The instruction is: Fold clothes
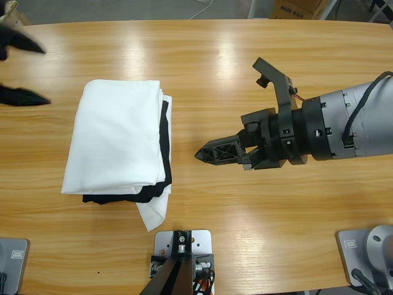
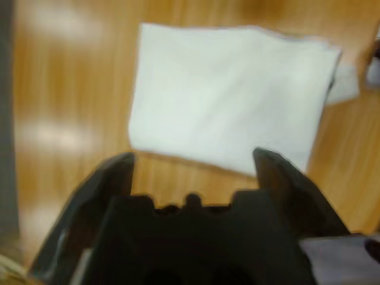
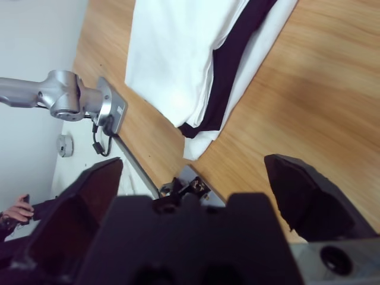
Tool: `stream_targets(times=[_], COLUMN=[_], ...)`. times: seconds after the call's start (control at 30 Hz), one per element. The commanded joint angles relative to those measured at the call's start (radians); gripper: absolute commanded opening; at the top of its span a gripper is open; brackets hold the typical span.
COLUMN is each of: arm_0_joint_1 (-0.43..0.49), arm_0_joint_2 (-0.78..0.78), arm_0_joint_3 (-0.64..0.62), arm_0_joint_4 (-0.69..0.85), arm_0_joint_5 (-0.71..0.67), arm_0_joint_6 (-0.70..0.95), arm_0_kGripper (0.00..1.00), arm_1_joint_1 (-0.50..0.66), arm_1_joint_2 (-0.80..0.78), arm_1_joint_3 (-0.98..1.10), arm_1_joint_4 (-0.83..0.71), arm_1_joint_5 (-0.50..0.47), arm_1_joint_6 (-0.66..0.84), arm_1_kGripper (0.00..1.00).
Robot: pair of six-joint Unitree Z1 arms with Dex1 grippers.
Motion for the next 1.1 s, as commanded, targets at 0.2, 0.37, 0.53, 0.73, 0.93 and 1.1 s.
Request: stream_targets(times=[0.2,0.37,0.53,0.73,0.93,1.1], arm_0_joint_1=[-0.088,-0.132,-0.155,-0.150,-0.127,-0.123], arm_0_joint_2=[0.215,0.334,0.428,0.490,0.535,0.593], arm_0_joint_3=[-0.049,-0.040,0.000,0.022,0.127,0.150], arm_0_joint_4=[0.067,0.042,-0.006,-0.067,-0.180,-0.213], arm_0_joint_5=[0.066,0.051,0.031,0.030,0.019,-0.005], arm_0_joint_6=[0.171,0.177,0.177,0.169,0.163,0.163], arm_0_kGripper=[1.000,1.000,1.000,1.000,1.000,1.000], arm_1_joint_1=[-0.009,-0.009,-0.041,-0.069,-0.126,-0.137], arm_1_joint_2=[-0.041,-0.041,-0.051,-0.053,-0.050,-0.043], arm_1_joint_3=[0.097,0.150,0.188,0.235,0.262,0.268], arm_1_joint_4=[0.013,0.004,-0.009,-0.028,-0.053,-0.064], arm_1_joint_5=[-0.034,-0.046,-0.035,-0.026,0.001,0.009], arm_1_joint_6=[0.022,0.026,0.028,0.028,0.028,0.028], arm_1_kGripper=[1.000,1.000,1.000,1.000,1.000,1.000])
